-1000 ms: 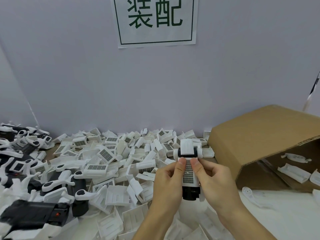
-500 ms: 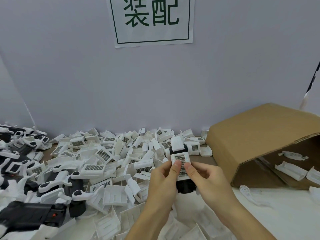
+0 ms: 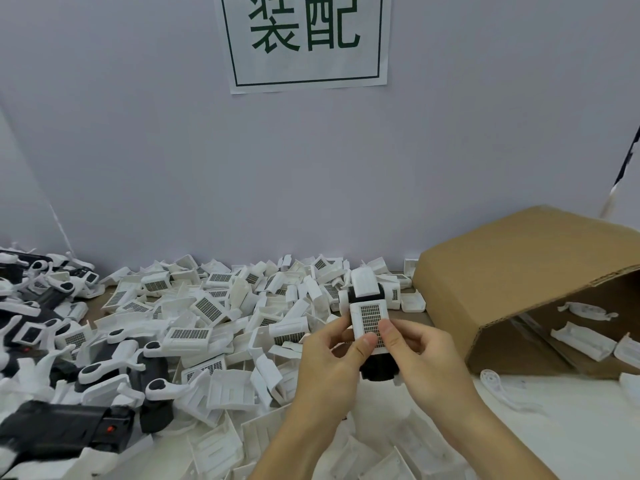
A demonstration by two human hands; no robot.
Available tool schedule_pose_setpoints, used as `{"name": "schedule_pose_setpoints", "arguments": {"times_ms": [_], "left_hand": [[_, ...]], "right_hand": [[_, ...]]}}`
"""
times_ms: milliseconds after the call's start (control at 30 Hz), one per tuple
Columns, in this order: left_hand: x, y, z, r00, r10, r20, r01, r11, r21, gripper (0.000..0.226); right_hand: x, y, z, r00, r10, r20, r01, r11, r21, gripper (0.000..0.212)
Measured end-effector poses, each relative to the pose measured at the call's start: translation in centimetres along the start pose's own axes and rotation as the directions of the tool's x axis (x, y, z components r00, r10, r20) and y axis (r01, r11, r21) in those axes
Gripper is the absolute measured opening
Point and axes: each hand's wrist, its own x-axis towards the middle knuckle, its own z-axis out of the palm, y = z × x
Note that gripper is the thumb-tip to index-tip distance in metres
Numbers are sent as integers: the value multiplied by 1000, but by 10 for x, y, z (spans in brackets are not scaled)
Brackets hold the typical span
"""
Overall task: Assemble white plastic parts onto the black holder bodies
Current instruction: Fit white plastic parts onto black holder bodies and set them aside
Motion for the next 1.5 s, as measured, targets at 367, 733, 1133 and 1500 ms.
{"name": "schedule_pose_setpoints", "arguments": {"times_ms": [367, 733, 1133, 1500], "left_hand": [[1, 1, 5, 982, -131, -138, 84, 948, -307, 39], [5, -3, 2, 951, -211, -225, 95, 894, -437, 60], [3, 1, 1, 950, -69, -305, 4, 978, -209, 32], [1, 1, -2, 964, -18, -265, -38, 978, -207, 34]], "right_hand": [[-3, -1, 5, 980, -164, -110, 141, 972, -189, 11], [-8, 4, 9, 945, -320, 74, 313, 806, -502, 63], [4, 7, -3, 955, -110, -275, 59, 980, -188, 21], [10, -4, -11, 937, 333, -105, -285, 902, 324, 37]]}}
